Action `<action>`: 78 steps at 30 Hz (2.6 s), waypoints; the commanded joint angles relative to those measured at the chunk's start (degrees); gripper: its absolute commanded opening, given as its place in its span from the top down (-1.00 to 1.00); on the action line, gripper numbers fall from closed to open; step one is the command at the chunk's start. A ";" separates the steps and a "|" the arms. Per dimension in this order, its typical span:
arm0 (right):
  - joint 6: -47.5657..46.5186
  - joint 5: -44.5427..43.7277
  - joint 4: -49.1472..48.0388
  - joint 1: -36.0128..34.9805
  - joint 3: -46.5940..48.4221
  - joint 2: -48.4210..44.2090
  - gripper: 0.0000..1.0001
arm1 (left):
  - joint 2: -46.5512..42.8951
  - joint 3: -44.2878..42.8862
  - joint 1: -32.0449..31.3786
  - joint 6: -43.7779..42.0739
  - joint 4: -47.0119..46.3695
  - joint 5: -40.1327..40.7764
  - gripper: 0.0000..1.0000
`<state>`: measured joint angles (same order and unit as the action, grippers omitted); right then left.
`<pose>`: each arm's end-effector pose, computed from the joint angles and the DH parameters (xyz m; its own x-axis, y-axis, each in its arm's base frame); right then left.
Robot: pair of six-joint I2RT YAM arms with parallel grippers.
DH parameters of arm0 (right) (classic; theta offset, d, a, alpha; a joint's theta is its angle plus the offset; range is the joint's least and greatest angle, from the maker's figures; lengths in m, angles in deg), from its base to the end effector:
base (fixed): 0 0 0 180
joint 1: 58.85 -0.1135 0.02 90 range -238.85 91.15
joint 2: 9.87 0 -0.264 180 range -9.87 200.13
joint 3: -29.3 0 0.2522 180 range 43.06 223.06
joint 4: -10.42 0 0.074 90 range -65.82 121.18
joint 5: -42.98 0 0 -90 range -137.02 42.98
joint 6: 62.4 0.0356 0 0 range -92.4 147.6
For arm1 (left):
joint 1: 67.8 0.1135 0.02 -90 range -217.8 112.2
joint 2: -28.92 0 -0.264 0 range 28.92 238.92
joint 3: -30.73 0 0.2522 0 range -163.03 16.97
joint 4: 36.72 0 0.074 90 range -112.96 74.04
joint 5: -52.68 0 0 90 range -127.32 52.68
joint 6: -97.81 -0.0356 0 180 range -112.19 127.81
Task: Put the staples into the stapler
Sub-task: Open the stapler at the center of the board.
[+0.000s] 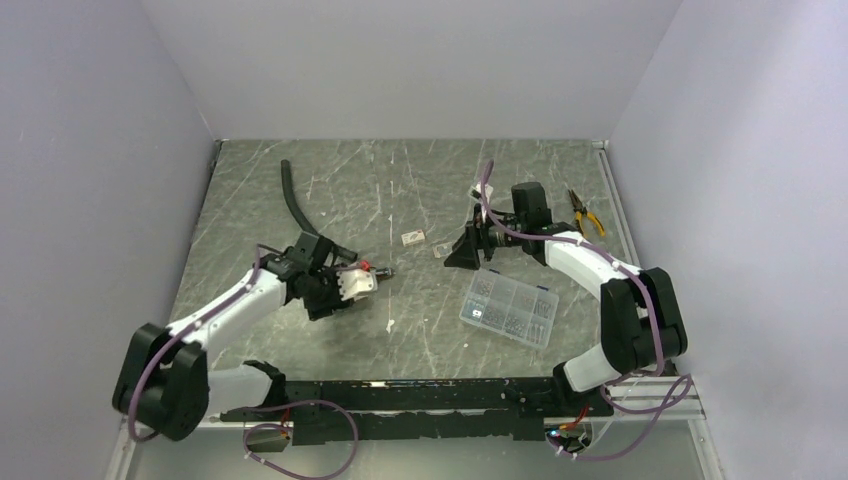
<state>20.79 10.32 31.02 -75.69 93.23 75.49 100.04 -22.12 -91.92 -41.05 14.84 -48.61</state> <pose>0.2810 0.1164 0.2221 -0.5468 -0.2324 -0.8044 -0.8255 0.3100 0.4716 0.1903 -0.0928 0.1820 -0.2154 0.9056 -0.3652 0.9494 0.2818 0.1388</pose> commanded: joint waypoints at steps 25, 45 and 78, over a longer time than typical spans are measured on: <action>22.14 7.16 -18.97 -9.23 5.75 9.19 -0.71 | 7.70 -27.93 -20.55 4.71 -4.19 5.14 0.50; 24.11 11.43 -21.29 -9.22 7.22 13.51 0.38 | 10.42 -26.89 -21.93 2.10 -9.45 6.09 0.20; 10.98 9.36 -24.23 0.23 -1.28 -11.85 1.00 | 15.69 -27.80 -5.76 39.96 -33.18 -55.50 -0.33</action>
<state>30.63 19.04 12.52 -75.75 92.27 65.15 115.44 -50.75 -97.75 -5.79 -12.02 -98.80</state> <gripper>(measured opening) 0.360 0.708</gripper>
